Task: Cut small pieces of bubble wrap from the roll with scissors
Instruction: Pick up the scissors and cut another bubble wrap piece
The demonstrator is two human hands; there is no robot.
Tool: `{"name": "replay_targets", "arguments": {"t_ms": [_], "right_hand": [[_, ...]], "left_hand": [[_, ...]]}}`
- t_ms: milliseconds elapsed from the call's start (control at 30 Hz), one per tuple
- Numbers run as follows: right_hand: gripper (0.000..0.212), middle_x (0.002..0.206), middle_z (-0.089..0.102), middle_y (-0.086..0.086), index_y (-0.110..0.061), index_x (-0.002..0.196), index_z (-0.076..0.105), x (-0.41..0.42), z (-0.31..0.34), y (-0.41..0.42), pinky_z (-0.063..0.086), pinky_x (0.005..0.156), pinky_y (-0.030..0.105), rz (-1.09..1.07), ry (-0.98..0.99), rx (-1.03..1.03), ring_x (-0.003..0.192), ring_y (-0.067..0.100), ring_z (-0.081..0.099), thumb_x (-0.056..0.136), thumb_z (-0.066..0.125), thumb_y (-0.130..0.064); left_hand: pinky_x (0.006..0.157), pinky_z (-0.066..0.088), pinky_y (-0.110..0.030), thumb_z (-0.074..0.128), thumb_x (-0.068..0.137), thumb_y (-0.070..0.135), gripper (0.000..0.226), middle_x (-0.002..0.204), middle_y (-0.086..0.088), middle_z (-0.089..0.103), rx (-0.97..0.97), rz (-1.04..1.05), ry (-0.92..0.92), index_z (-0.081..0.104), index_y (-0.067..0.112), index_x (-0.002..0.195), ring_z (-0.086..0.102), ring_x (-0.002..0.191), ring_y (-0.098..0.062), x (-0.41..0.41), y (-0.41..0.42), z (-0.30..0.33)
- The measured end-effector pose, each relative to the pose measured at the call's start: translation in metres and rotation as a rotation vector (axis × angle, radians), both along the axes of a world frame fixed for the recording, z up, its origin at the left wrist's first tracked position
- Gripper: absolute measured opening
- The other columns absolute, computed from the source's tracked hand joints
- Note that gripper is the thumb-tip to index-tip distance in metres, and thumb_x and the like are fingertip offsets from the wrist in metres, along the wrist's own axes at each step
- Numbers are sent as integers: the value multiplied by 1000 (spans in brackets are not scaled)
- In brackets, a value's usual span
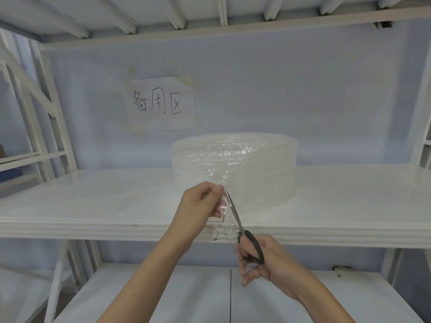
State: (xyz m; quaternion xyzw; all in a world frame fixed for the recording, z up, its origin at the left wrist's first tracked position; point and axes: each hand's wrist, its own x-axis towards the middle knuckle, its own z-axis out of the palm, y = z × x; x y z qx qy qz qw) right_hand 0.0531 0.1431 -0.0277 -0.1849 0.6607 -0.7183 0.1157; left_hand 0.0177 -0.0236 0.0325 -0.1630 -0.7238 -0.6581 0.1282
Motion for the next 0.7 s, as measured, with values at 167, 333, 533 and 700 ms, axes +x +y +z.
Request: {"name": "replay_targets", "arguments": {"t_ms": [167,333,533,700], "right_hand": [[32,68,49,5,-14,59,60,2,3,3,50,44,30,-20,10,1,53,21,51,76,69,-40],[41,73,47,10,-15,61,57,-10,20,3,36,30,20,-18,49,50,47,18,46,76,68,-52],[43,73,52,8,-9,71,59,-17,28,-2,37,32,22,-36,104,138,47,16,47,79,66,-51],[46,65,54,1,-17,62,63,-18,33,-6,38,33,21,-43,97,133,49,17,52,79,61,-59]], "left_hand": [[61,52,-24,57,98,18,27,61,2,62,-20,-59,7,65,10,74,57,59,-14,3,2,-5],[59,51,-23,57,98,15,28,59,1,58,-19,-63,44,64,8,72,54,56,-13,5,6,-7],[56,50,-21,57,97,14,26,61,-2,58,6,-28,53,67,5,76,53,54,-10,4,4,-9],[58,51,-22,57,98,20,29,67,-9,62,-85,-87,30,68,10,73,57,57,-11,5,5,-16]]}}
